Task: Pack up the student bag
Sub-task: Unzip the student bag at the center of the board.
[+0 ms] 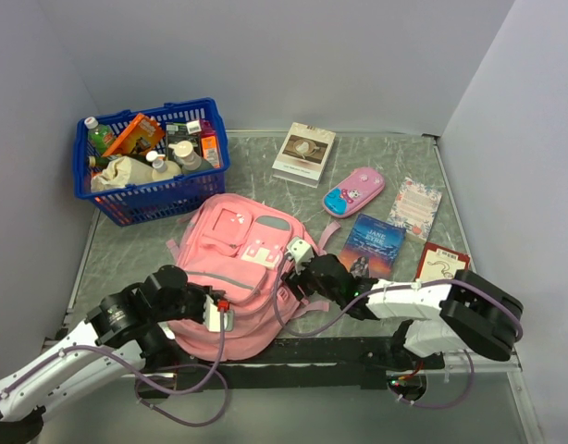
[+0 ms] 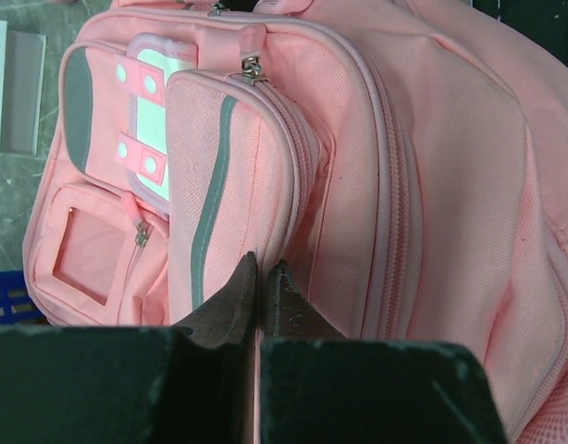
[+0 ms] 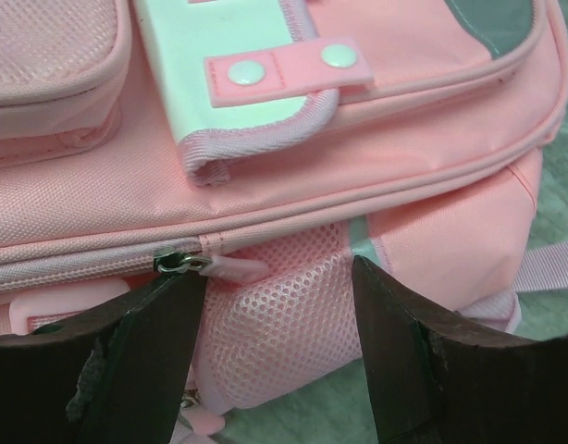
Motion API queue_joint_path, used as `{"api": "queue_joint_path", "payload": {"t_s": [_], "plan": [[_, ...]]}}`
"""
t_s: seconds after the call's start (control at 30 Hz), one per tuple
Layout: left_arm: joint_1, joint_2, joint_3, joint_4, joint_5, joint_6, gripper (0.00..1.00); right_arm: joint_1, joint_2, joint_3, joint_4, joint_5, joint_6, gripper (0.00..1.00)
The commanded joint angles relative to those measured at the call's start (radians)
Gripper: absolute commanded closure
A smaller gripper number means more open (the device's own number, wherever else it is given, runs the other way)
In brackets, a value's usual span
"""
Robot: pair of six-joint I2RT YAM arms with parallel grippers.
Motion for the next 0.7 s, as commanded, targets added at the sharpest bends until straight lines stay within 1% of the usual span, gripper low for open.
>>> {"api": "queue_joint_path", "payload": {"t_s": [0.0,0.03,0.07,0.17,0.2,0.3,0.33,0.4,0.43,0.5,0.53,0.63,0.67], "plan": [[0.028,0.038,0.014,0.026,-0.193,0.013,0.99,-0.008,0.058,-0.010,0.219,-0.038,-0.093,0.29],[0.028,0.043,0.014,0.034,-0.192,0.011,0.99,-0.009,0.066,-0.016,0.234,-0.055,-0.101,0.30],[0.027,0.052,0.012,0.040,-0.192,0.011,0.99,-0.009,0.072,-0.018,0.264,-0.066,-0.112,0.34],[0.028,0.065,0.008,0.077,-0.190,0.008,0.99,-0.008,0.088,-0.027,0.304,-0.109,-0.120,0.40],[0.027,0.068,0.006,0.083,-0.184,0.008,0.99,-0.009,0.101,-0.025,0.313,-0.114,-0.118,0.41],[0.027,0.084,0.003,0.115,-0.182,-0.003,0.99,-0.008,0.130,-0.010,0.327,-0.144,-0.124,0.47],[0.028,0.092,0.003,0.123,-0.182,-0.012,0.99,-0.008,0.137,-0.005,0.327,-0.144,-0.123,0.54],[0.028,0.094,0.006,0.129,-0.181,-0.017,0.99,-0.008,0.143,-0.002,0.323,-0.166,-0.120,0.61],[0.027,0.092,0.008,0.129,-0.181,-0.013,0.99,-0.008,0.141,-0.008,0.326,-0.167,-0.112,0.68],[0.027,0.092,0.009,0.128,-0.181,-0.018,0.99,-0.008,0.115,-0.025,0.320,-0.167,-0.100,0.74],[0.027,0.095,0.011,0.126,-0.175,-0.021,0.99,-0.008,0.100,-0.028,0.306,-0.169,-0.088,0.81],[0.028,0.109,0.023,0.135,-0.164,-0.036,0.99,-0.005,0.026,-0.041,0.251,-0.166,-0.065,0.90],[0.028,0.114,0.029,0.138,-0.161,-0.043,0.99,-0.005,-0.021,-0.044,0.235,-0.163,-0.060,0.92]]}}
